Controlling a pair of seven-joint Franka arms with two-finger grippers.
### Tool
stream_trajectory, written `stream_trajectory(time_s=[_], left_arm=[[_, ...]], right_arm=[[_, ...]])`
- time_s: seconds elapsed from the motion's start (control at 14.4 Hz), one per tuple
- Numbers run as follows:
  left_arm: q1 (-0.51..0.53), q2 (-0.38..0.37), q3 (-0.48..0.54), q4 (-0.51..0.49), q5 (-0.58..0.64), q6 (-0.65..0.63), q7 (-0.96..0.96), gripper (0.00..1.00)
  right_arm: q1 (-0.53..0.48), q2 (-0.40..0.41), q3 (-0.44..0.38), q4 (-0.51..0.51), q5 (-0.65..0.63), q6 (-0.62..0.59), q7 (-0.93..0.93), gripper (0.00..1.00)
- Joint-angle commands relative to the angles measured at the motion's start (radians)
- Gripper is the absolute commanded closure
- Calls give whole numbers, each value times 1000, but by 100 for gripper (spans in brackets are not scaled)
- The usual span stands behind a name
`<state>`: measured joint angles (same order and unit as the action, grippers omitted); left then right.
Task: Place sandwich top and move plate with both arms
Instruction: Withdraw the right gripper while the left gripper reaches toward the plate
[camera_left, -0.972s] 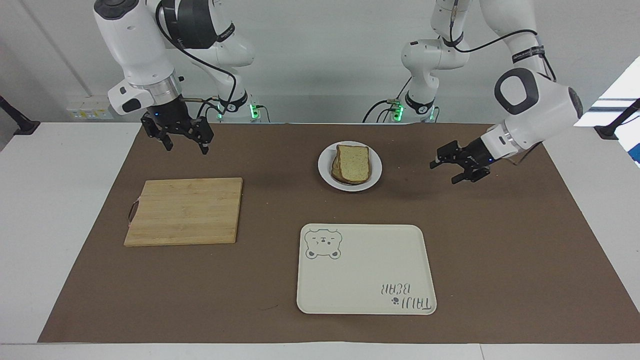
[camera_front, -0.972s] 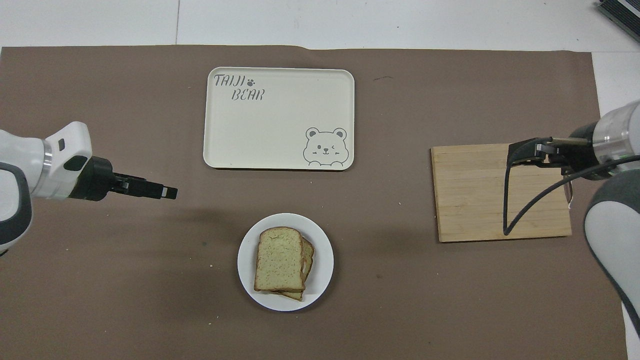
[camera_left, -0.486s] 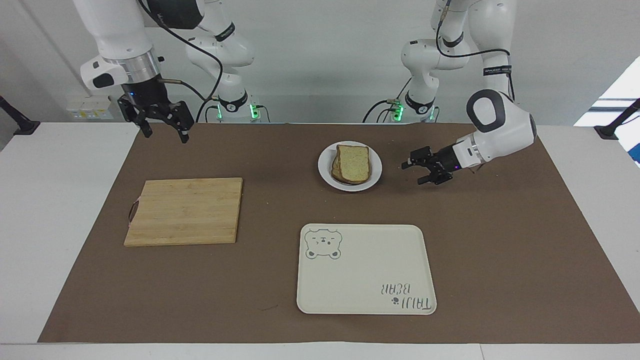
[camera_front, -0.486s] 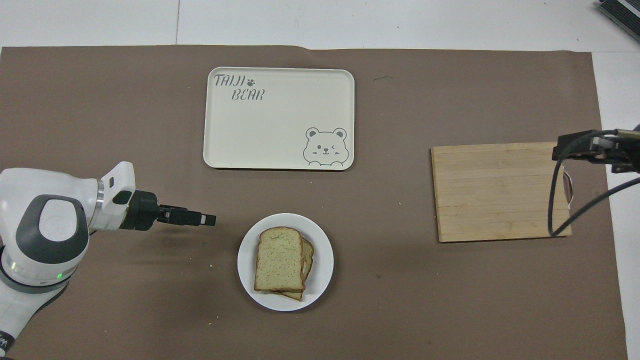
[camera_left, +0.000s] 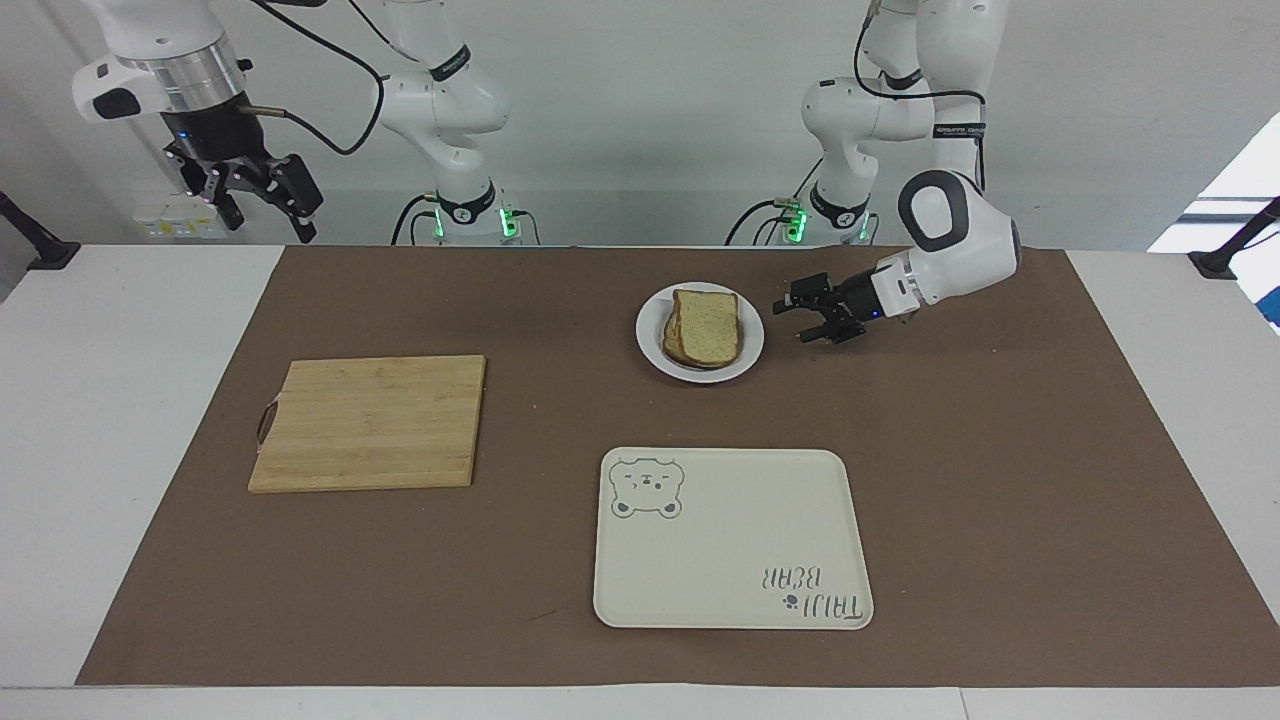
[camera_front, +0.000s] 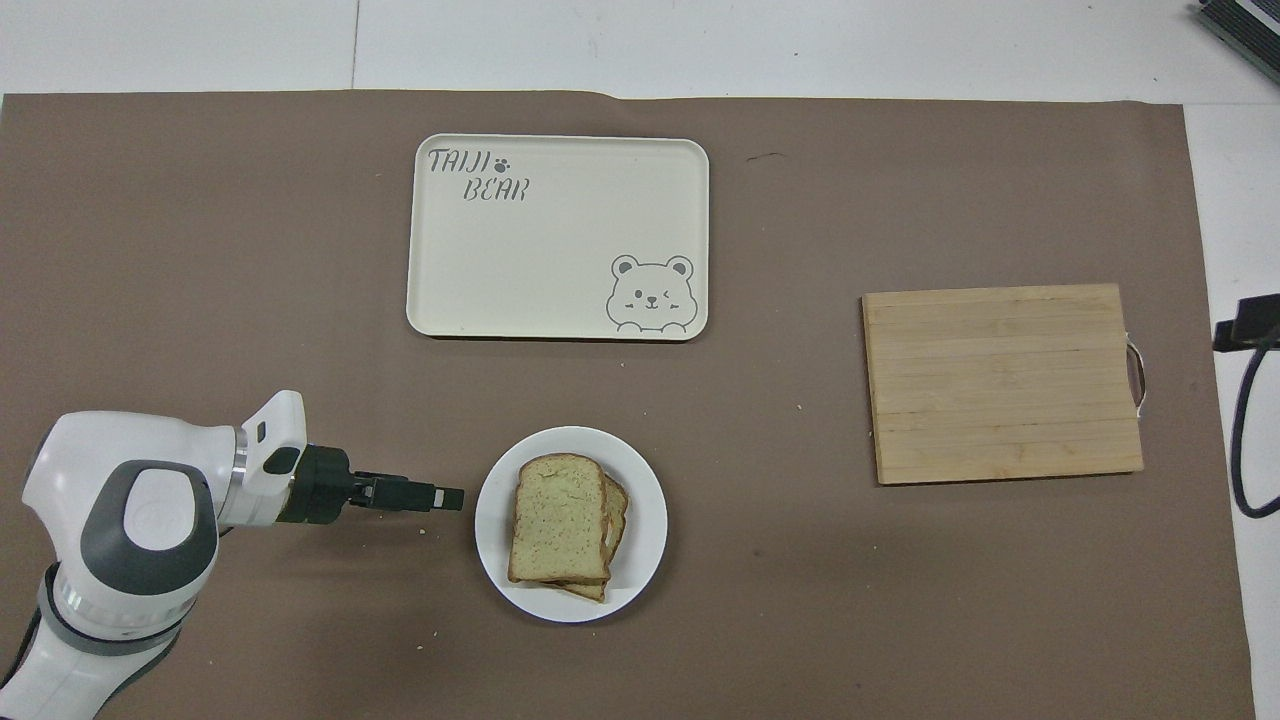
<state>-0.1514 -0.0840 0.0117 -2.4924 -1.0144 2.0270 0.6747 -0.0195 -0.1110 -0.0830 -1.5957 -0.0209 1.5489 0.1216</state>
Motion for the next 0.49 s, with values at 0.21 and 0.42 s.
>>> stream_trajectory(time_s=[0.21, 0.42], left_arm=[[-72, -25, 13, -88, -111, 61, 5, 6], [-82, 16, 13, -88, -177, 65, 8, 37]], right_arm=[[15, -21, 37, -41, -16, -13, -20, 0], [12, -21, 60, -44, -14, -10, -22, 0]])
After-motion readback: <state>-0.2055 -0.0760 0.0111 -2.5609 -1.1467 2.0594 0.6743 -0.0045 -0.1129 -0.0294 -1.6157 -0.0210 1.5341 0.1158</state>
